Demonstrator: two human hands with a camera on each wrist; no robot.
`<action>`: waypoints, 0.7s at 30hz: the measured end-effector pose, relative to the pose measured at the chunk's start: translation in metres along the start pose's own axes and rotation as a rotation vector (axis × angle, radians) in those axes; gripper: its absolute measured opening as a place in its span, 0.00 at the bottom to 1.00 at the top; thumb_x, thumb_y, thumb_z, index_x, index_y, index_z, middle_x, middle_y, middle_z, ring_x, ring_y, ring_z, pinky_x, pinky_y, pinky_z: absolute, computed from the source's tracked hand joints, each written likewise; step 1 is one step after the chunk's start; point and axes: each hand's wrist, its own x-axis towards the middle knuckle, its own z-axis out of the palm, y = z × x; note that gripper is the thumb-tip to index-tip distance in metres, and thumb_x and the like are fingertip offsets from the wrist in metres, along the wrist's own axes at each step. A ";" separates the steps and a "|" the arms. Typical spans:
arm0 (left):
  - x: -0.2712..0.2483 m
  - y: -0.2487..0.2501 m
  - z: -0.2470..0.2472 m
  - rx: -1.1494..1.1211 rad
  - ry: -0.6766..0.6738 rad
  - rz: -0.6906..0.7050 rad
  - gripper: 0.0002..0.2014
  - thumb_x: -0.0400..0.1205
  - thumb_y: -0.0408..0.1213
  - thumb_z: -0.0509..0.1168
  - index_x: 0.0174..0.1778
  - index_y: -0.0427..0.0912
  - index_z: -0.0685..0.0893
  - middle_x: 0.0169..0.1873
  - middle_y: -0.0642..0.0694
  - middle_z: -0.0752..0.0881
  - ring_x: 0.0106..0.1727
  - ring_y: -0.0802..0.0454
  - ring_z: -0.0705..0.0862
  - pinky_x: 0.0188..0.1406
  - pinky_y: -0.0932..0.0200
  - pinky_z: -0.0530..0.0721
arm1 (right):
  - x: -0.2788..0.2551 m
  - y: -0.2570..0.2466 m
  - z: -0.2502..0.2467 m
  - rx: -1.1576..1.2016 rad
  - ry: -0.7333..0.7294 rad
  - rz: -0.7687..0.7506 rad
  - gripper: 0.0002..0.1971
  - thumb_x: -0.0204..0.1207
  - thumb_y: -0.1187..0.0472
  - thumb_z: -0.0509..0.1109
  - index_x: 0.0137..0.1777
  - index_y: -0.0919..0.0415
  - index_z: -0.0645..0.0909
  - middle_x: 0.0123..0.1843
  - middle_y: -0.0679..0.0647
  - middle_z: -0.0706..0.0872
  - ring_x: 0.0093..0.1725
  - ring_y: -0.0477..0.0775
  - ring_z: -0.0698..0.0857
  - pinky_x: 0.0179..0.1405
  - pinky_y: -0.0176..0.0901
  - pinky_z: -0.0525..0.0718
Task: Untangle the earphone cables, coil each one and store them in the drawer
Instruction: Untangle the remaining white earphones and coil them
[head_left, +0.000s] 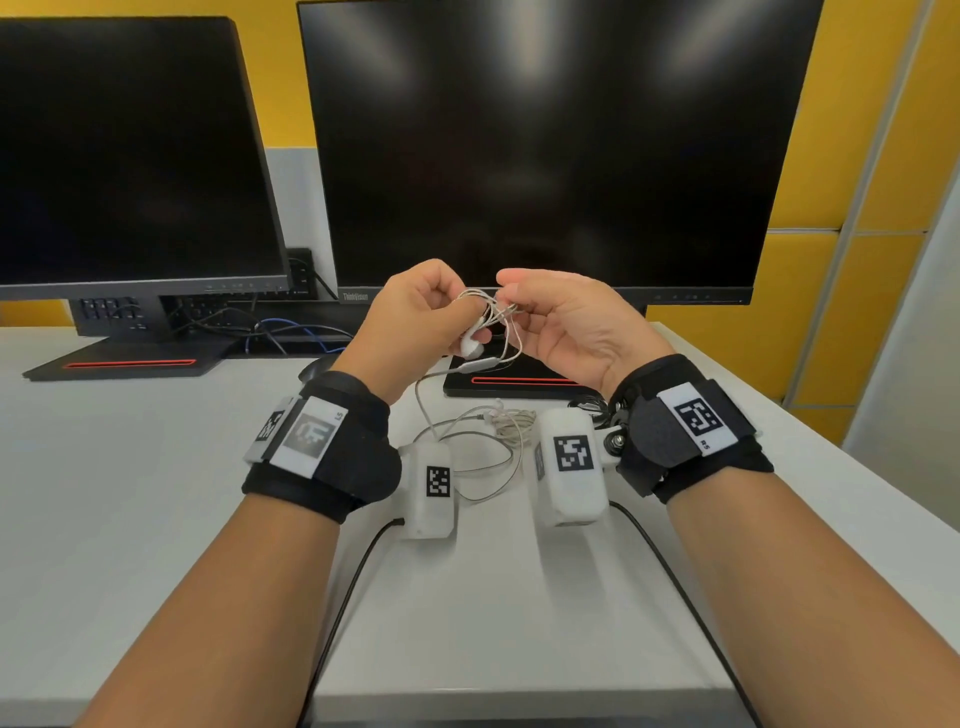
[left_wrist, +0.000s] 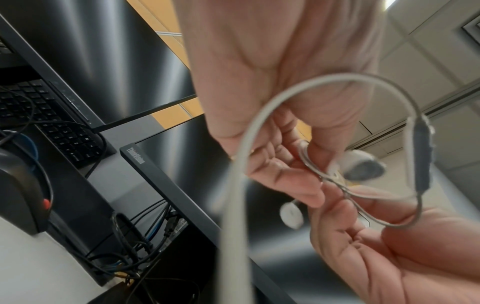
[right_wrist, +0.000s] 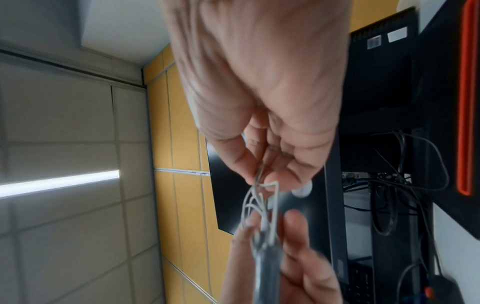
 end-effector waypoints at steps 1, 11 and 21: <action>-0.001 0.001 0.000 -0.021 -0.021 -0.006 0.04 0.82 0.31 0.66 0.43 0.41 0.78 0.37 0.43 0.88 0.35 0.56 0.88 0.34 0.63 0.87 | 0.001 0.000 0.000 0.030 0.007 0.000 0.08 0.78 0.74 0.67 0.53 0.66 0.83 0.40 0.59 0.87 0.37 0.49 0.85 0.40 0.38 0.86; -0.004 0.000 0.001 -0.061 -0.218 -0.085 0.03 0.82 0.30 0.67 0.45 0.39 0.84 0.40 0.44 0.87 0.42 0.54 0.88 0.43 0.63 0.86 | 0.009 0.001 -0.004 0.224 0.092 -0.092 0.09 0.79 0.78 0.64 0.55 0.69 0.80 0.58 0.68 0.85 0.47 0.56 0.92 0.49 0.44 0.91; 0.000 0.001 0.000 -0.029 -0.001 -0.080 0.11 0.81 0.39 0.69 0.41 0.33 0.84 0.36 0.42 0.87 0.35 0.55 0.88 0.38 0.62 0.88 | 0.003 0.000 0.001 0.184 0.044 -0.089 0.09 0.80 0.78 0.63 0.55 0.67 0.79 0.52 0.65 0.85 0.50 0.57 0.89 0.49 0.47 0.91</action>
